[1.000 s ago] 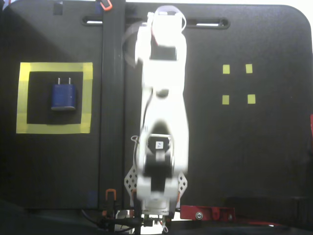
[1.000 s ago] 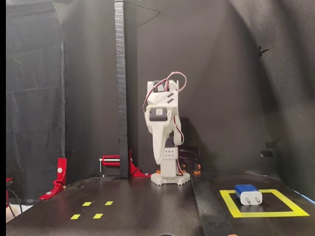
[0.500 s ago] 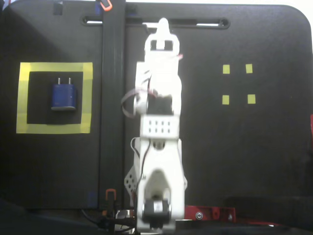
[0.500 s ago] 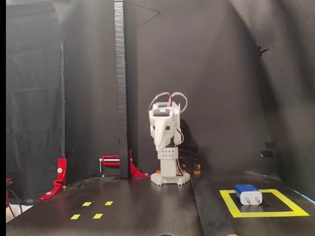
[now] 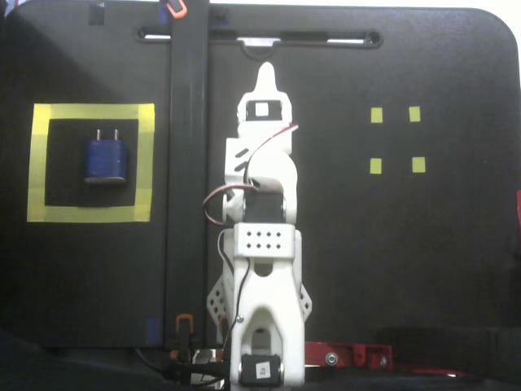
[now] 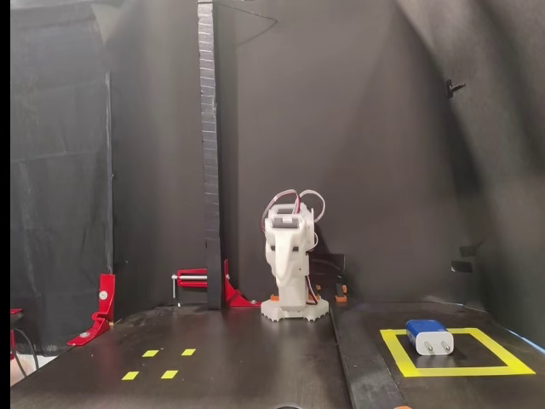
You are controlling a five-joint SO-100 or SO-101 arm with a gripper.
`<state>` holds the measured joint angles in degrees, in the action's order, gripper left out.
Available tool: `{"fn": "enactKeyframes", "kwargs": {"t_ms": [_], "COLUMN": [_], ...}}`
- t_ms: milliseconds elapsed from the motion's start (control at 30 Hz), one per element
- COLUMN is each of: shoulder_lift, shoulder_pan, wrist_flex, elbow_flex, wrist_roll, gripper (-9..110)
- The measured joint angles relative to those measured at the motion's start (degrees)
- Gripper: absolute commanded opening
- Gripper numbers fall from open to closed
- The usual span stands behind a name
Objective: Grasp the block and place it in the designated area.
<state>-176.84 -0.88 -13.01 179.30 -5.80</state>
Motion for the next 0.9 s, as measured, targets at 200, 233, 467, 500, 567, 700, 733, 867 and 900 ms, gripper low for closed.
{"fn": "enactKeyframes", "kwargs": {"t_ms": [200, 233, 467, 500, 567, 700, 733, 867, 900], "shoulder_lift": [-5.89, -7.21, -11.51, -11.95, -12.30, -12.48, -12.48, -12.48, -12.48], "shoulder_pan": [-0.09, -0.09, -0.18, -0.18, -0.18, 0.00, 0.00, -0.09, -0.09], "wrist_flex": [-7.73, -9.76, -23.03, -24.52, -26.10, -28.30, -29.18, -30.41, -30.41], "elbow_flex": [0.35, 0.35, 0.35, 0.35, 0.35, 0.35, 0.35, 0.35, 0.35], "wrist_roll": [-0.18, -0.44, -1.23, -1.41, -1.58, -2.37, -2.72, -2.90, -2.90], "gripper": [0, 0, 0, 0, 0, 0, 0, 0, 0]}}
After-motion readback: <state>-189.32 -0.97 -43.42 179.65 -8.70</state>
